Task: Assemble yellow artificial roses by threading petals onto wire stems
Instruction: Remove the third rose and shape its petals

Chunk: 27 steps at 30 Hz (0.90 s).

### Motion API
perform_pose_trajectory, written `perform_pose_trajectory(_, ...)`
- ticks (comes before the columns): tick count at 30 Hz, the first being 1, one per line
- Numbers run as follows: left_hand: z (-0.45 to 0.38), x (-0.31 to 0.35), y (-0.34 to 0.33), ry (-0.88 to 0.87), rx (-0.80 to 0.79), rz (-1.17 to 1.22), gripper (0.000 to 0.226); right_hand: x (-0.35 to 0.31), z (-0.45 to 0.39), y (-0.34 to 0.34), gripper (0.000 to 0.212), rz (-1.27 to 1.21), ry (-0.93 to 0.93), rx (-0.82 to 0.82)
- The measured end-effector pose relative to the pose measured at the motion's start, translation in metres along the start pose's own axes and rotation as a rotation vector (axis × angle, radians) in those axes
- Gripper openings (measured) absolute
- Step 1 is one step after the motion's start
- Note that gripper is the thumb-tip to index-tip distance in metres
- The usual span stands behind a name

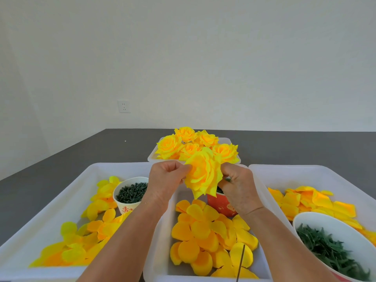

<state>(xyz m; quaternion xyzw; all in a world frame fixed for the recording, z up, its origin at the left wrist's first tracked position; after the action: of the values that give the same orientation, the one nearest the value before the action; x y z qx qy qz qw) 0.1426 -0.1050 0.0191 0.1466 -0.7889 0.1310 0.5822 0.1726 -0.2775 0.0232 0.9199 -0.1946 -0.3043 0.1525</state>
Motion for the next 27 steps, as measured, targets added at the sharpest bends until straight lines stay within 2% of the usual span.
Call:
perform_pose_trajectory(1,0.0,0.0,-0.001,0.002,-0.012,0.01,0.024,0.002,0.0,-0.001,0.045,-0.027,-0.017,-0.006)
perform_pose_trajectory(3,0.003,0.002,-0.003,-0.002,-0.043,0.06,0.027,0.009,-0.001,-0.004,0.017,-0.111,-0.071,-0.037)
perform_pose_trajectory(4,0.004,0.004,-0.003,-0.013,-0.046,0.078,0.026,0.011,-0.001,-0.005,0.01,-0.155,-0.11,-0.055)
perform_pose_trajectory(8,0.01,0.024,0.002,-0.236,0.035,-0.01,0.007,0.017,-0.002,-0.004,0.016,-0.235,-0.187,-0.069)
perform_pose_trajectory(11,0.019,0.04,-0.005,-0.464,-0.057,-0.126,0.023,0.019,-0.002,-0.004,0.017,-0.207,-0.214,-0.07)
perform_pose_trajectory(13,0.024,0.043,-0.014,-0.552,-0.136,-0.262,0.022,0.018,-0.002,-0.003,0.018,-0.193,-0.207,-0.068)
perform_pose_trajectory(17,0.026,0.043,-0.021,-0.672,-0.117,-0.455,0.013,0.018,-0.001,0.0,0.016,-0.173,-0.186,-0.06)
perform_pose_trajectory(22,0.033,0.047,-0.023,-0.802,-0.083,-0.493,0.01,0.019,-0.001,-0.002,0.018,-0.176,-0.22,-0.072)
perform_pose_trajectory(24,0.035,0.047,-0.027,-0.826,-0.087,-0.503,0.009,0.019,0.0,0.0,0.02,-0.145,-0.206,-0.045)
perform_pose_trajectory(27,0.036,0.041,-0.032,-0.79,-0.125,-0.534,0.007,0.021,-0.001,0.002,0.011,-0.071,-0.187,-0.013)
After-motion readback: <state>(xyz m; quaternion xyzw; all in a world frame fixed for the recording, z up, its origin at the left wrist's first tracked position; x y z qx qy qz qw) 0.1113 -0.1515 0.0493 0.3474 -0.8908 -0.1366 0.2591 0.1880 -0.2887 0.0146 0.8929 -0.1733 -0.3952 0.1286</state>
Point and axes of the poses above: each hand's wrist, its own z-axis away from the middle knuckle, its own y-axis out of the back of the hand, x = y × z, the point moved 6 cm from there along -z, towards the middle knuckle, and after that the axes turned 4 degrees about z, right-handed, at the moved point
